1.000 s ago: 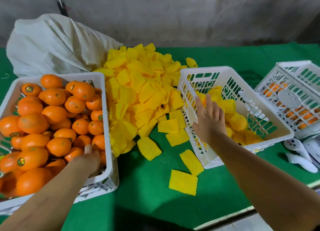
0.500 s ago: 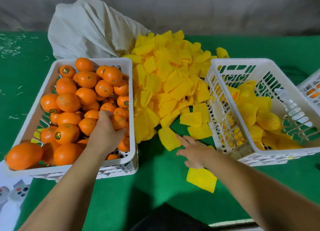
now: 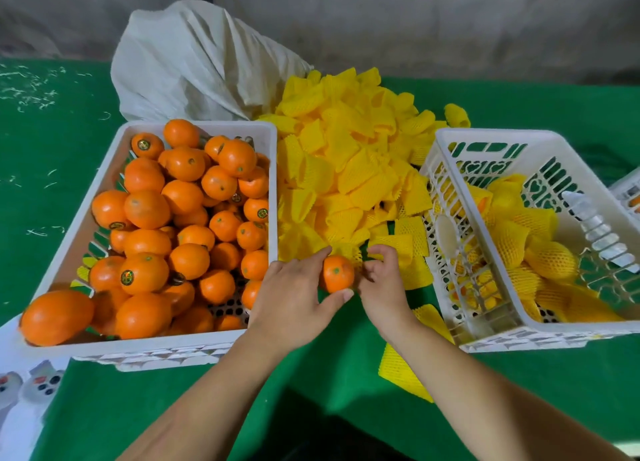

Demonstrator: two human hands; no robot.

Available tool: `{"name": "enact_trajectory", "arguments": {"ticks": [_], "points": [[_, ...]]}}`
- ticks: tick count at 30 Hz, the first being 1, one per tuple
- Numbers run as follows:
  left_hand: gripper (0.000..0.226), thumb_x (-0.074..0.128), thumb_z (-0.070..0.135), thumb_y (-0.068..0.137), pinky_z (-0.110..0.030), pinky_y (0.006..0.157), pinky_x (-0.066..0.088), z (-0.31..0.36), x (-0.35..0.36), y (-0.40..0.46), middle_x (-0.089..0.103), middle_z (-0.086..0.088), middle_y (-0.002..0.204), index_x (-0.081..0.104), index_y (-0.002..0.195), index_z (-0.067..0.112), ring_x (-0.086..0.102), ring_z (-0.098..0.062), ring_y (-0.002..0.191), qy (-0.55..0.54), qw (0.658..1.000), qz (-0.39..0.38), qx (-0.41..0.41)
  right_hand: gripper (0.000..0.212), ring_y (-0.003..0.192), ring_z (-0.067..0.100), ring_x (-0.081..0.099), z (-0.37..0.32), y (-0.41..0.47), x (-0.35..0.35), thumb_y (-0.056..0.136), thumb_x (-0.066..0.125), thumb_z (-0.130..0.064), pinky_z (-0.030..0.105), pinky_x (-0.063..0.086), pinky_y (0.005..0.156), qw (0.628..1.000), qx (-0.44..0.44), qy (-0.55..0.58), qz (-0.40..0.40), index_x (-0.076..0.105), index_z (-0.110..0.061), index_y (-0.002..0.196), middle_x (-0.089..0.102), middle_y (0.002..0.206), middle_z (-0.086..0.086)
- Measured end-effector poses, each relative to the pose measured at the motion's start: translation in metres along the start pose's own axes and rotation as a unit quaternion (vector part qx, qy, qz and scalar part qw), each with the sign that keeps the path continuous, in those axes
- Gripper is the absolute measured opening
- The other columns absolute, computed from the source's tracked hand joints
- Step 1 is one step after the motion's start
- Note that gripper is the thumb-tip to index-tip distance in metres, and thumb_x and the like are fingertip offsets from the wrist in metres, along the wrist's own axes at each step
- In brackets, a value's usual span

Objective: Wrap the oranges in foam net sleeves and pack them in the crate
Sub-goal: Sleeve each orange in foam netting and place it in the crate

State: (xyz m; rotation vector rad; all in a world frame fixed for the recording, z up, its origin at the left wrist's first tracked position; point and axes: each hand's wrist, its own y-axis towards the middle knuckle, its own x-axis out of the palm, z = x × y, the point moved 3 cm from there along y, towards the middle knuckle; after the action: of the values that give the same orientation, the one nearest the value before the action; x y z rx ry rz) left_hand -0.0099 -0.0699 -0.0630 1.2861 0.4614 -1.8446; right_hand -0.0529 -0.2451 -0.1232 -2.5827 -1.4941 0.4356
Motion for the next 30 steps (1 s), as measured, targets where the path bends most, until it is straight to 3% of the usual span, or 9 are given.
{"name": "enact_trajectory", "arguments": {"ticks": [3,7,11,14,17,19,24,28,30], "points": [[0.078,0.04,0.081,0.095,-0.037,0.098,0.04,-0.001,-0.002,0.002,0.069,0.011,0.106,0.04,0.156,0.033,0.062,-0.014,0.098,-0.043,0.999,-0.005,-0.008,0.023,0.107,0.017,0.07,-0.016,-0.006,0.008,0.099,0.07,-0.016,0.035,0.054,0.09,0.99,0.062,0.128,0.01,0.064,-0.027,0.117,0.076,0.109,-0.002],[0.069,0.05,0.078,0.093,-0.035,0.068,0.044,-0.008,-0.007,0.004,0.065,0.01,0.077,0.049,0.148,0.035,0.058,-0.006,0.066,-0.251,0.967,0.002,-0.047,0.014,0.097,0.025,0.072,-0.044,-0.012,0.013,0.103,0.063,-0.015,0.04,0.06,0.082,0.929,0.097,0.356,-0.029,0.063,-0.007,0.115,0.072,0.108,0.013],[0.065,0.06,0.079,0.087,-0.054,0.097,0.056,-0.015,-0.008,0.0,0.071,0.0,0.119,0.05,0.143,0.049,0.069,-0.026,0.108,-0.434,0.896,-0.035,-0.089,0.026,0.109,0.027,0.07,-0.066,-0.016,0.019,0.102,0.056,0.0,0.036,0.06,0.084,0.973,0.03,0.22,-0.067,0.057,-0.013,0.125,0.067,0.124,0.014],[0.049,0.067,0.076,0.085,-0.045,0.107,0.053,-0.014,-0.013,-0.003,0.067,0.021,0.128,0.055,0.13,0.062,0.065,-0.007,0.12,-0.495,0.865,-0.026,-0.08,0.029,0.098,0.019,0.072,-0.076,-0.017,0.02,0.1,0.061,-0.006,0.033,0.057,0.076,0.985,-0.01,0.153,-0.075,0.068,-0.032,0.111,0.074,0.111,0.002],[0.052,0.073,0.065,0.085,-0.037,0.111,0.052,-0.019,-0.019,-0.005,0.053,0.024,0.151,0.062,0.134,0.05,0.052,-0.003,0.139,-0.501,0.865,-0.001,-0.041,0.022,0.071,0.005,0.06,-0.08,-0.015,0.014,0.1,0.068,-0.02,0.03,0.049,0.066,0.995,-0.089,0.049,0.0,0.074,-0.038,0.088,0.069,0.079,-0.013],[0.052,0.075,0.057,0.087,-0.027,0.11,0.05,-0.022,-0.022,-0.008,0.036,0.026,0.163,0.066,0.135,0.041,0.038,0.0,0.149,-0.494,0.87,0.002,-0.007,0.016,0.07,0.003,0.056,-0.081,-0.012,0.014,0.096,0.074,-0.021,0.027,0.047,0.069,0.989,-0.143,-0.021,0.041,0.07,-0.034,0.086,0.064,0.077,-0.014],[0.049,0.075,0.062,0.079,-0.024,0.109,0.048,-0.022,-0.026,-0.008,0.024,0.032,0.165,0.07,0.127,0.053,0.03,0.005,0.151,-0.463,0.886,-0.023,-0.02,0.029,0.095,-0.008,0.059,-0.088,-0.02,0.025,0.094,0.076,-0.022,0.007,0.045,0.076,0.964,-0.238,-0.112,0.029,0.062,-0.047,0.088,0.06,0.102,-0.023],[0.035,0.074,0.06,0.082,-0.024,0.095,0.051,-0.017,-0.029,-0.006,0.065,0.017,0.134,0.073,0.116,0.051,0.062,-0.006,0.124,-0.494,0.867,0.015,-0.062,0.027,0.092,0.003,0.067,-0.093,-0.021,0.02,0.097,0.069,-0.017,0.027,0.055,0.079,0.968,-0.228,-0.103,-0.016,0.068,-0.044,0.097,0.07,0.092,-0.025],[0.036,0.074,0.058,0.085,-0.025,0.086,0.053,-0.011,-0.028,-0.005,0.07,0.011,0.117,0.072,0.118,0.043,0.067,-0.009,0.107,-0.467,0.881,0.049,-0.066,0.023,0.086,0.003,0.068,-0.098,-0.025,0.014,0.097,0.07,-0.016,0.028,0.052,0.076,0.973,-0.222,-0.062,-0.02,0.071,-0.039,0.099,0.071,0.088,-0.024]]}}
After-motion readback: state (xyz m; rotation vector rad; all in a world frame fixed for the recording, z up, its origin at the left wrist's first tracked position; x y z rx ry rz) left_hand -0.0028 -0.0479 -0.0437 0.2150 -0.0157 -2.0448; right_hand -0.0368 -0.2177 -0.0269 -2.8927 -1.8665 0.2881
